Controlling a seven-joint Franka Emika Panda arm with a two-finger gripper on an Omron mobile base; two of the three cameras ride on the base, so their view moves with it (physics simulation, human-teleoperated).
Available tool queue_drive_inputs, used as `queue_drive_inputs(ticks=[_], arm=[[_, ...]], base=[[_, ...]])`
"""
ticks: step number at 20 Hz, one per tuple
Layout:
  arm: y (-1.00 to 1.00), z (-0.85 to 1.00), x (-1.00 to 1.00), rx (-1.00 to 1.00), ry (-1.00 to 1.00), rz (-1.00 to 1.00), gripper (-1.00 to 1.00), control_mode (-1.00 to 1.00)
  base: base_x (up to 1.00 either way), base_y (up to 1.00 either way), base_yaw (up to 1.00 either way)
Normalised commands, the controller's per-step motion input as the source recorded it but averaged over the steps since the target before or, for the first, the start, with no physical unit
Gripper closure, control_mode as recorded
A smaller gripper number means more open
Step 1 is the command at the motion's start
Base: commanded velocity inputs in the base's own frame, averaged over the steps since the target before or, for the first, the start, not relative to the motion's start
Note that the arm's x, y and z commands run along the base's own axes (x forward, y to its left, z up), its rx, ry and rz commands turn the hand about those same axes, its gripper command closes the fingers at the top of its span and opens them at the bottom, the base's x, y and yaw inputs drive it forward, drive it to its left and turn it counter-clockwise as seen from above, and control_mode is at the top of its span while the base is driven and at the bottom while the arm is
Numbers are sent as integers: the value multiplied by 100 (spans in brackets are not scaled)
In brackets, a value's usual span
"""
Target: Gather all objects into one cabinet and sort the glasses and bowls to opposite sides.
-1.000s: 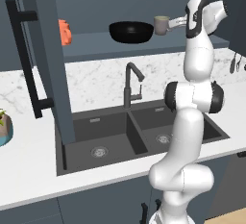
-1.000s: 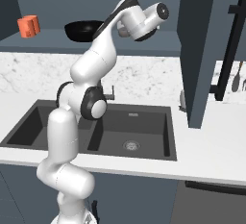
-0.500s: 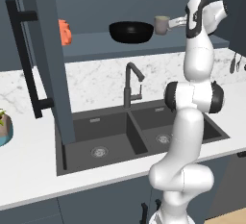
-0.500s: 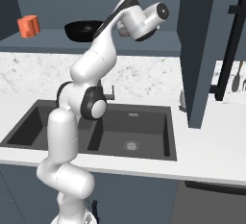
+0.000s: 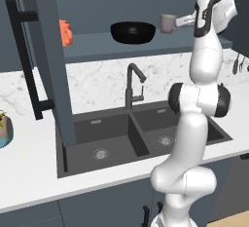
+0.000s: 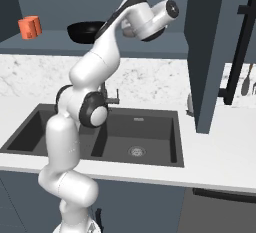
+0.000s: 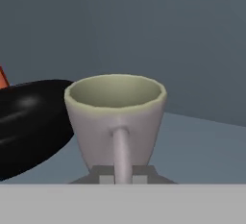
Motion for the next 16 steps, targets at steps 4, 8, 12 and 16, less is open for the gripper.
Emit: queue_drive_inputs(ticks=[4,8,12,16], arm=[[10,8,-97,-3,-13,0,100,-100],[60,-2,-98,-13,-21,0,100,-100],[61,-6,-100,-9,-20,0,100,-100],[51,0,-93,-1,-11,-5,100,-100]], base=[[0,0,0],[0,0,0],[0,0,0],[0,0,0]])
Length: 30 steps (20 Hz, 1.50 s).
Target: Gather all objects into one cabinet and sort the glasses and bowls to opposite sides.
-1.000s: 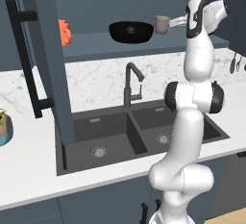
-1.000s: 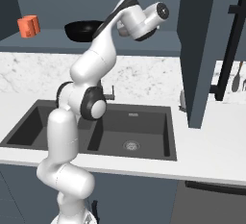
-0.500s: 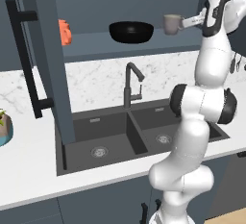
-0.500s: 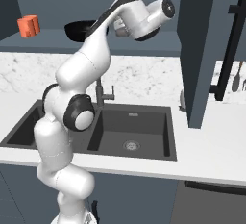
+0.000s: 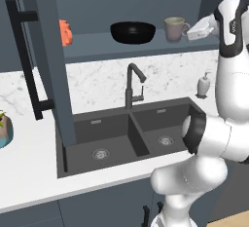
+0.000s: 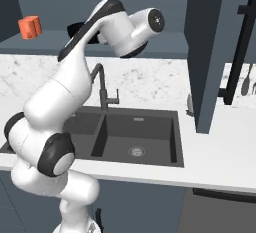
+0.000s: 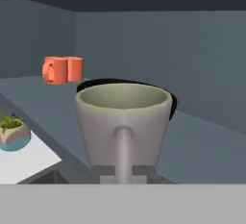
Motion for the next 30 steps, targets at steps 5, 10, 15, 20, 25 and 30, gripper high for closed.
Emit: queue_drive_inputs(ticks=[5,10,15,20,25,30], arm=[[56,0,-83,0,0,-17,100,-100],[54,12,-60,0,15,-17,100,-100],[44,1,-19,5,10,-13,100,-100],[26,11,-4,6,5,-8,100,-100],[16,18,2,8,0,0,100,-100],[38,20,0,1,4,6,100,-100]], base=[[0,0,0],[0,0,0],[0,0,0],[0,0,0],[0,0,0],[0,0,0]])
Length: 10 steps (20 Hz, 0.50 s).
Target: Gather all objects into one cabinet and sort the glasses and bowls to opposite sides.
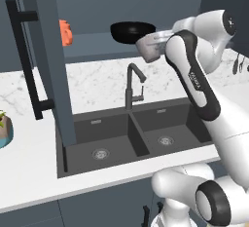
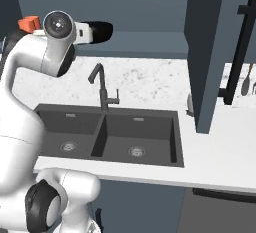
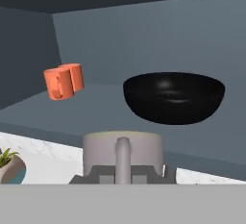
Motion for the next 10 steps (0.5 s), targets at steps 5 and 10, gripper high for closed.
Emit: queue_drive_inputs(ticks=[5,10], arm=[[89,7,3,0,0,8,100,-100],[91,2,16,0,0,5,100,-100]], base=[[0,0,0],[0,0,0]])
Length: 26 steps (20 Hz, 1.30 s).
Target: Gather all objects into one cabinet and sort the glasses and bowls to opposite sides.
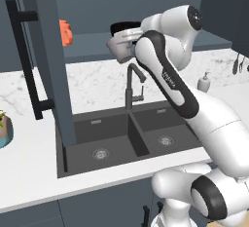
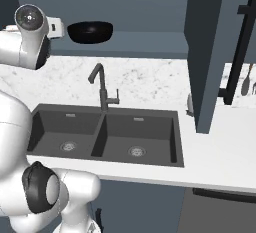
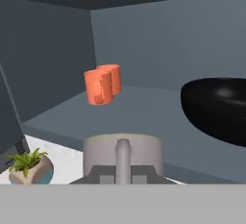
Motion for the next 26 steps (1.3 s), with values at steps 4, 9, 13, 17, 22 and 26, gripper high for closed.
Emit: queue_drive_inputs(ticks=[4,9,13,17,22,26], arm=[[49,0,35,0,-3,2,100,-100],[15,4,56,4,-5,0,100,-100],[18,11,70,3,-2,0,100,-100],[22,7,62,3,0,0,100,-100],[26,3,58,3,0,0,100,-100],[15,4,22,4,0,0,100,-100]], base=[[0,0,0],[0,0,0],[0,0,0],[0,0,0],[0,0,0],[0,0,0]])
